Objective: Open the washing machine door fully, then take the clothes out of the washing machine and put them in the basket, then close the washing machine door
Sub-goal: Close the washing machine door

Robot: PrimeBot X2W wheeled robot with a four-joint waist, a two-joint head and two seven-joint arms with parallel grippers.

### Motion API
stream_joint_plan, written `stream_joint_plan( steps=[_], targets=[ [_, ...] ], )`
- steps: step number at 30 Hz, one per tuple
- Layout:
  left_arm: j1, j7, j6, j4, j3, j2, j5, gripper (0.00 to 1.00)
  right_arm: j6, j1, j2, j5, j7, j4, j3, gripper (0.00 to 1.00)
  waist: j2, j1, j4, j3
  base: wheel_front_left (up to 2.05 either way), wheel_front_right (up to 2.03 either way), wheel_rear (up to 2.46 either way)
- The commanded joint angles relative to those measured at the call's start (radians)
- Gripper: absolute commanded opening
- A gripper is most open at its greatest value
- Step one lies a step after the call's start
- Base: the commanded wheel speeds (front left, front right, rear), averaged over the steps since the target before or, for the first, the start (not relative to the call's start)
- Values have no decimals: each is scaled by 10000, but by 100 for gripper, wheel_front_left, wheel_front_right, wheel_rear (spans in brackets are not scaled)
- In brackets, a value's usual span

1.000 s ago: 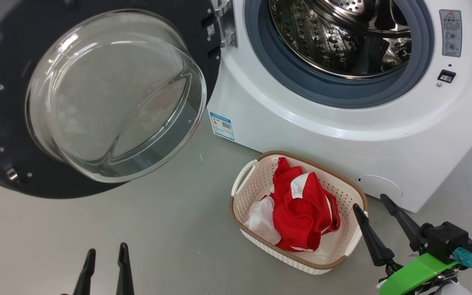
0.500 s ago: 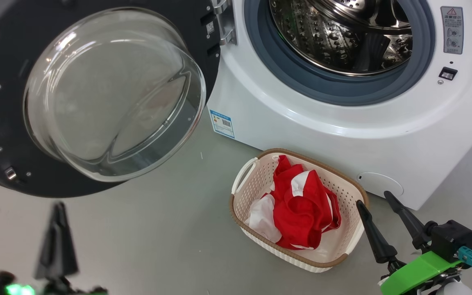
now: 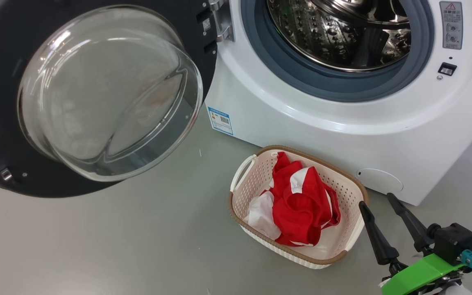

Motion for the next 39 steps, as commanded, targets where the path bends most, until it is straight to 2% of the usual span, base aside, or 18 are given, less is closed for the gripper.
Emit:
stream_joint_plan(
  steps=[1, 4, 10, 15, 17, 20, 21, 25, 27, 31, 39],
  targets=[
    [-718, -7, -44, 240, 457, 700, -249, 0, 63, 44, -129, -71, -65, -272, 162, 100, 0, 0, -9, 62, 0, 0, 0],
    [-1784, -7, -67, 1509, 453, 1357, -1168, 0, 63, 84, -150, -91, -65, -304, 119, 100, 0, 0, -14, 132, 0, 0, 0],
    [-3451, 323, -72, 4875, -12, 3050, -3505, 0, 63, 176, -145, -141, -65, -388, 58, 100, 0, 0, -15, 270, 0, 0, 0],
    [-4738, 1667, -73, 7243, -338, 4083, -5112, 0, 63, 238, -186, -202, -65, -467, -37, 100, 0, 0, -12, 419, 0, 0, 0],
    [-5101, 2221, -73, 7969, -581, 4582, -5338, 0, 63, 220, -228, -225, -65, -500, -17, 100, 0, 0, -48, 514, 0, 0, 0],
    [-5628, 3206, -73, 9018, -851, 4973, -5718, 0, 63, 200, -320, -255, -65, -524, -19, 100, 0, 0, -42, 658, 0, 0, 0],
    [-5969, 3933, -74, 9678, -979, 5164, -5915, 0, 63, 185, -372, -274, -65, -516, 17, 100, 0, 0, -41, 724, 0, 0, 0],
    [-6556, 5555, -74, 10711, -1173, 5465, -6326, 0, 63, 113, -479, -291, -65, -528, 104, 100, 0, 0, -78, 957, 0, 0, 0],
    [-6661, 5841, -74, 10894, -1194, 5554, -6393, 0, 63, 90, -509, -293, -65, -530, 130, 100, 0, 0, -96, 1021, 0, 0, 0],
    [-7012, 7363, -72, 11529, -1024, 5690, -7038, 0, 63, -24, -672, -313, -65, -565, 218, 100, 0, 0, -161, 1314, 0, 0, 0],
    [-7018, 8214, -71, 11712, -985, 5692, -7381, 0, 63, -128, -907, -435, -65, -666, 190, 100, 0, 0, -95, 1895, 0, 0, 0]
  ],
)
